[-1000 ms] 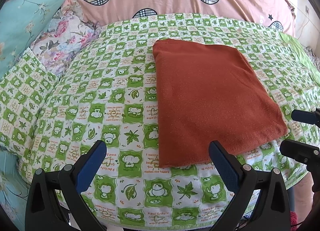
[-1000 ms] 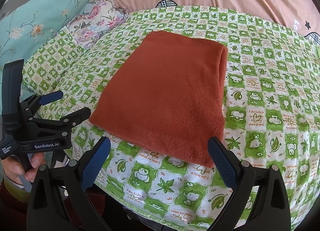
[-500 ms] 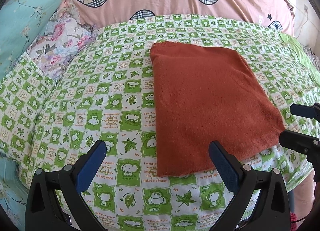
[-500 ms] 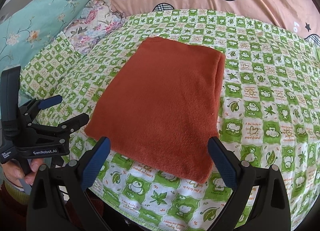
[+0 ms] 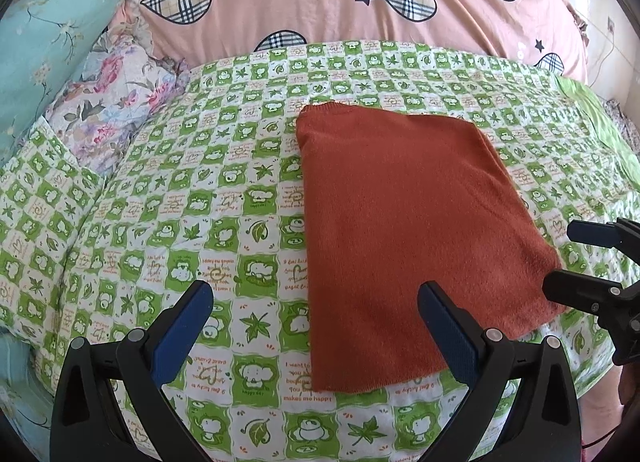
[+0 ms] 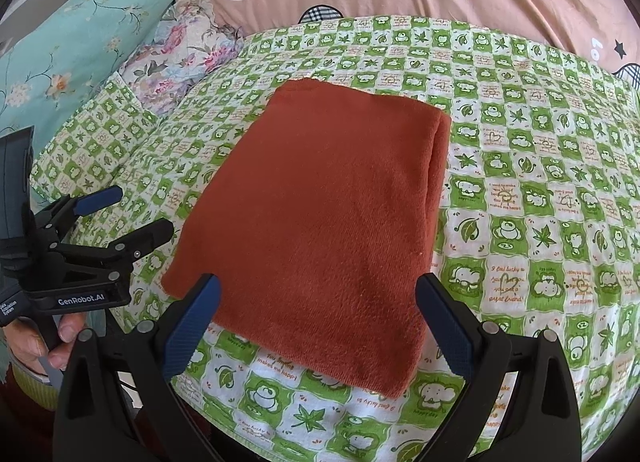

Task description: Fold small clothes

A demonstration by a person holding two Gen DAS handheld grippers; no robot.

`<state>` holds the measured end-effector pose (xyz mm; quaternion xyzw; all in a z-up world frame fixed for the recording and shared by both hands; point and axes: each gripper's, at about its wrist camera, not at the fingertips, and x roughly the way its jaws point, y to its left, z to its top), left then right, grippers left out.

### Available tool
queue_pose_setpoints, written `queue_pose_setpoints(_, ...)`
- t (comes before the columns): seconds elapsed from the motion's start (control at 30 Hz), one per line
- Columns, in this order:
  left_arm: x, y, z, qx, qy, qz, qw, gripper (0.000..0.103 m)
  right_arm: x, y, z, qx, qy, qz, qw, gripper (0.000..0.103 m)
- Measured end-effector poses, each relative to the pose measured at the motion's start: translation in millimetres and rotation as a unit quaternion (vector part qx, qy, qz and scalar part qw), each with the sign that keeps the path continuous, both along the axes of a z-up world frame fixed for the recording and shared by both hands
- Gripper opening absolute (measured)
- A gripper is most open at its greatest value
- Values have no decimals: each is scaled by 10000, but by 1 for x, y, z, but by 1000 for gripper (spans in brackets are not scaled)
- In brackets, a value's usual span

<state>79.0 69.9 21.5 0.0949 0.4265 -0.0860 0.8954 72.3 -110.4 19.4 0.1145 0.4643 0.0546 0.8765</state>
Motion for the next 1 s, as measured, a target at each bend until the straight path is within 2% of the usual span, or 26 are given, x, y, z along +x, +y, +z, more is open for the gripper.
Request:
queue_pose_setpoints(0.47, 20, -3, -2, -4, 85, 73, 9999, 102, 7, -8, -2, 76, 28, -85, 9999, 98)
queue_pose_setpoints(1.0, 20, -11, 1, 47, 62, 36, 10000, 102, 11, -10, 0, 158, 25, -98, 9998, 98)
